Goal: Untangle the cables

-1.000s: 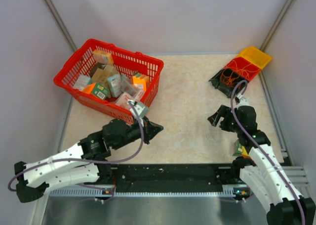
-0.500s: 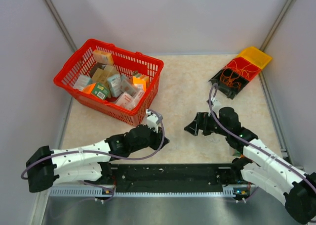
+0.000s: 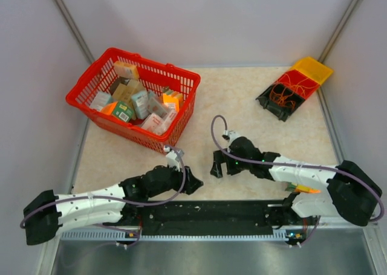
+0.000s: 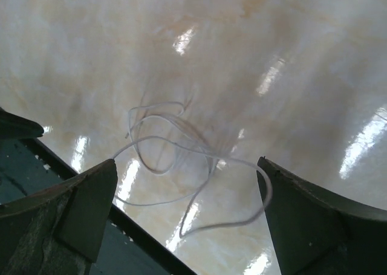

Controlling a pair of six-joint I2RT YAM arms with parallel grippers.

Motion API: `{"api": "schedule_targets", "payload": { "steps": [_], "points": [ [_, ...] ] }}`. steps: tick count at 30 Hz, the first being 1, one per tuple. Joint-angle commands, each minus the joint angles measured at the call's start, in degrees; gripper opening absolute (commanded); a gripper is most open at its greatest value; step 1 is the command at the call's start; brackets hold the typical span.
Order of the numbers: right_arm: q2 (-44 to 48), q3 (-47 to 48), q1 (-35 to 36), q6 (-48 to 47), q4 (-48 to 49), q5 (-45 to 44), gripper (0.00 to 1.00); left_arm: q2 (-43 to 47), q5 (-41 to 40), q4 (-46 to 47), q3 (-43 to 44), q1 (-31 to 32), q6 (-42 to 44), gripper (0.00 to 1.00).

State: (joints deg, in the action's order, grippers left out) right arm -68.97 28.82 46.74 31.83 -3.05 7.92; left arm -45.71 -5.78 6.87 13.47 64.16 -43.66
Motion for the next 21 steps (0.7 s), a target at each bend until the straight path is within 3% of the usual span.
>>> {"api": "schedule_targets", "payload": {
  "steps": [1,8,12,15,17,18,21],
  "points": [
    [-5.7,7.6,8.2,-1.2,-3.7,-14.0,0.97,1.9,-3.0,4.6,-2.6,-0.2,-2.8,0.7],
    [-19.1,18.7,17.2,7.0,-14.7,-30.1,0.97,12.9,-5.9,3.1,-7.7,-0.2,-5.2,0.69],
    [-25.3,22.4,19.7,10.2,-22.1,-36.0,0.88,23.0,-8.1,-0.2,-11.5,-0.1,-7.2,0.67],
    [-26.5,21.6,20.5,11.1,-22.5,-36.6,0.66,29.5,-8.5,-1.2,-13.2,-0.2,-7.6,0.67],
    [-25.7,20.6,20.6,11.8,-22.9,-37.3,0.39,32.0,-8.6,-1.4,-15.8,-0.2,-7.7,0.67],
    [-24.8,20.1,20.6,12.3,-23.1,-38.1,0.3,32.5,-8.5,-1.4,-16.0,-0.2,-7.8,0.67],
    [-20.2,19.3,19.9,12.6,-24.5,-41.8,0.13,31.0,-8.5,-0.1,-16.0,-0.2,-7.8,0.67]
  ]
}}
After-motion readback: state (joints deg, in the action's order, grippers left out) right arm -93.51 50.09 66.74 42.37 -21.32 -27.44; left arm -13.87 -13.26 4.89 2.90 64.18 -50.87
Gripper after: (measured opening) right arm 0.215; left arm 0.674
